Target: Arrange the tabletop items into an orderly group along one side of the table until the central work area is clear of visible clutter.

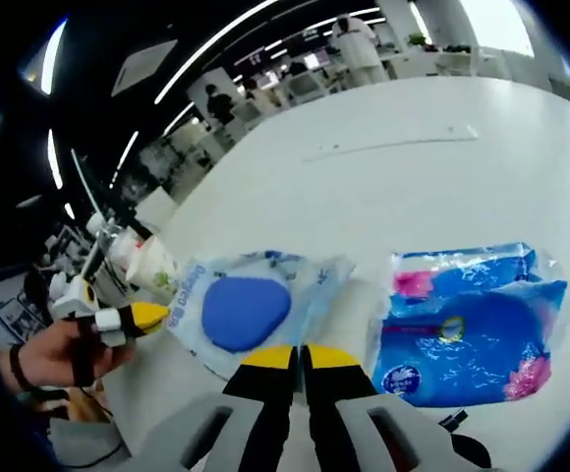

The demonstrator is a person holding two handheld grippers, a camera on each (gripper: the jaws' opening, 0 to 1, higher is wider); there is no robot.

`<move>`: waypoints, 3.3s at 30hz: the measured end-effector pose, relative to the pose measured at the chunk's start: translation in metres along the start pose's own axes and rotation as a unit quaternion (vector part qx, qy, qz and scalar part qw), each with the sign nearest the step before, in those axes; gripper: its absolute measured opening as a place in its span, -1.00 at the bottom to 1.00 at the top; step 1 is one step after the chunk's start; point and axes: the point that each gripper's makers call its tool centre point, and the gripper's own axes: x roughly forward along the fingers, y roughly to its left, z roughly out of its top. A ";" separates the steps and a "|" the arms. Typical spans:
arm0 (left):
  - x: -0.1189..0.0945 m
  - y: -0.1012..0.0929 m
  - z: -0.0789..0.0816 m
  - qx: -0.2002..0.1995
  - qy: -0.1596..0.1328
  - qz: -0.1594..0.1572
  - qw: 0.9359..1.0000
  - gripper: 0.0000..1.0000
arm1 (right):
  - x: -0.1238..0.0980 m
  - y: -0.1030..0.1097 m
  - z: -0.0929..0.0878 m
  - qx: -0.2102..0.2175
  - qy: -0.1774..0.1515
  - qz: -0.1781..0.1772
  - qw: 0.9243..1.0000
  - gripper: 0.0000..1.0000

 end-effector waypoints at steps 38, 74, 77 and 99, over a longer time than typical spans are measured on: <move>-0.013 -0.004 -0.020 0.032 0.006 -0.003 0.999 -0.90 | -0.012 -0.005 -0.007 -0.001 -0.006 -0.002 1.000 -0.75; 0.018 -0.098 -0.140 0.127 0.122 -0.085 0.981 -0.85 | -0.087 -0.058 -0.037 0.030 -0.044 -0.043 0.998 -0.75; 0.020 -0.105 -0.148 0.132 0.130 -0.090 0.979 -0.84 | -0.092 -0.064 -0.039 0.033 -0.046 -0.048 0.997 -0.74; 0.029 -0.142 -0.199 0.140 0.182 -0.118 0.966 -0.78 | -0.117 -0.102 -0.063 0.047 -0.040 -0.090 0.994 -0.68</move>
